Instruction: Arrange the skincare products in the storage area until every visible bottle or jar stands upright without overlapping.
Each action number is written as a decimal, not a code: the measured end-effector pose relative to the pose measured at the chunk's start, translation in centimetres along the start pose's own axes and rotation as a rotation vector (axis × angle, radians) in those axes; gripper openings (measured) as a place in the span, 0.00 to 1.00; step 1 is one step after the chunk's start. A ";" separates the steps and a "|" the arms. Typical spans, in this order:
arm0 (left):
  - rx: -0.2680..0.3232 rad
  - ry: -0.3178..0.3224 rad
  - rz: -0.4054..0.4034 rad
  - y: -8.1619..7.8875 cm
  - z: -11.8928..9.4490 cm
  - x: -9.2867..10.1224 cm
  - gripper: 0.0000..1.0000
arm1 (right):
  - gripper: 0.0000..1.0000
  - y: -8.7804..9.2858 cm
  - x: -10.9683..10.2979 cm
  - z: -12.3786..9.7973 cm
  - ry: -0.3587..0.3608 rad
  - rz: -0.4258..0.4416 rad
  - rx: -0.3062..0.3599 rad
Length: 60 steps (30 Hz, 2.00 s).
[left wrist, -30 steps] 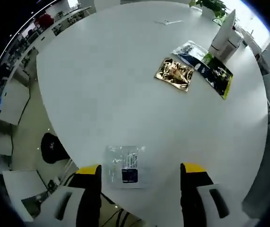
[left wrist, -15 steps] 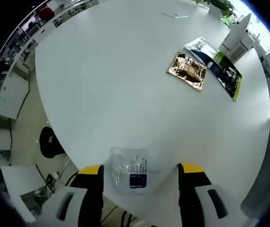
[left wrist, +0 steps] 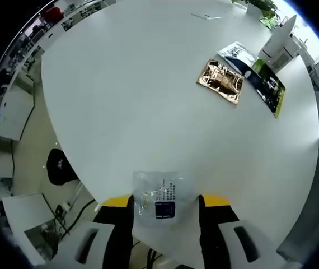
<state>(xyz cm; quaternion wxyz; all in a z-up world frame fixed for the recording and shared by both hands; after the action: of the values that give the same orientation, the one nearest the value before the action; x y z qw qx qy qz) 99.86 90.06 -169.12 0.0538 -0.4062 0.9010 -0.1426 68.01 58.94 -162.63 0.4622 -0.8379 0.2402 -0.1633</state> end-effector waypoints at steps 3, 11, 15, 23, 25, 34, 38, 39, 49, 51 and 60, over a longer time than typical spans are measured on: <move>0.006 -0.001 0.003 0.2 -0.2 0.1 0.41 | 0.40 0.0 0.0 0.0 0.002 -0.005 0.000; 0.002 0.004 0.013 0.4 -0.1 0.8 0.41 | 0.39 -0.2 0.2 -0.1 0.012 -0.011 0.008; 0.015 0.021 0.017 0.4 -0.3 2.1 0.41 | 0.39 -0.4 0.2 -0.2 0.012 -0.015 0.016; 0.125 0.084 -0.062 -0.1 -1.3 6.3 0.41 | 0.39 -0.8 0.3 -0.3 0.018 -0.021 0.041; 0.138 0.090 -0.052 0.1 -1.9 7.7 0.41 | 0.40 -1.0 0.2 -0.3 0.014 -0.018 0.050; 0.195 0.119 -0.009 2.1 -5.2 14.1 0.41 | 0.41 -1.7 -0.4 -0.5 -0.009 -0.025 0.087; 0.216 0.146 0.000 3.4 -6.1 17.5 0.41 | 0.40 -1.9 -0.6 -0.6 -0.019 -0.022 0.103; 0.215 0.159 0.019 3.8 -6.4 18.7 0.41 | 0.40 -1.9 -0.6 -0.6 -0.021 -0.021 0.104; 0.289 0.172 0.026 6.3 -8.8 26.4 0.41 | 0.41 -2.9 -0.5 -1.0 -0.051 0.107 0.171; 0.295 0.167 0.018 7.3 -9.2 28.0 0.41 | 0.41 -3.3 -0.4 -1.2 -0.056 0.121 0.194; 0.367 0.095 0.132 9.5 -9.8 34.8 0.41 | 0.34 -4.4 -1.8 -1.7 -0.136 0.164 0.253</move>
<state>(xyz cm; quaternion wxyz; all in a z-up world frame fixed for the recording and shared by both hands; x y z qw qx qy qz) 67.86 72.08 -161.95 0.0937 -0.3224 0.8861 -0.3195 66.78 60.73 -158.12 0.5911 -0.7596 0.2535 -0.0968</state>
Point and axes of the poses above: the point that each gripper's makers call its tool centre point, and the gripper's own axes: z roughly forward along the fingers, x roughly to its right, y roughly out of its underside, the point moved 3 cm from there along -z, roughly backward along the fingers, and after that the axes turned 11 degrees about x, right-handed, at the moved point
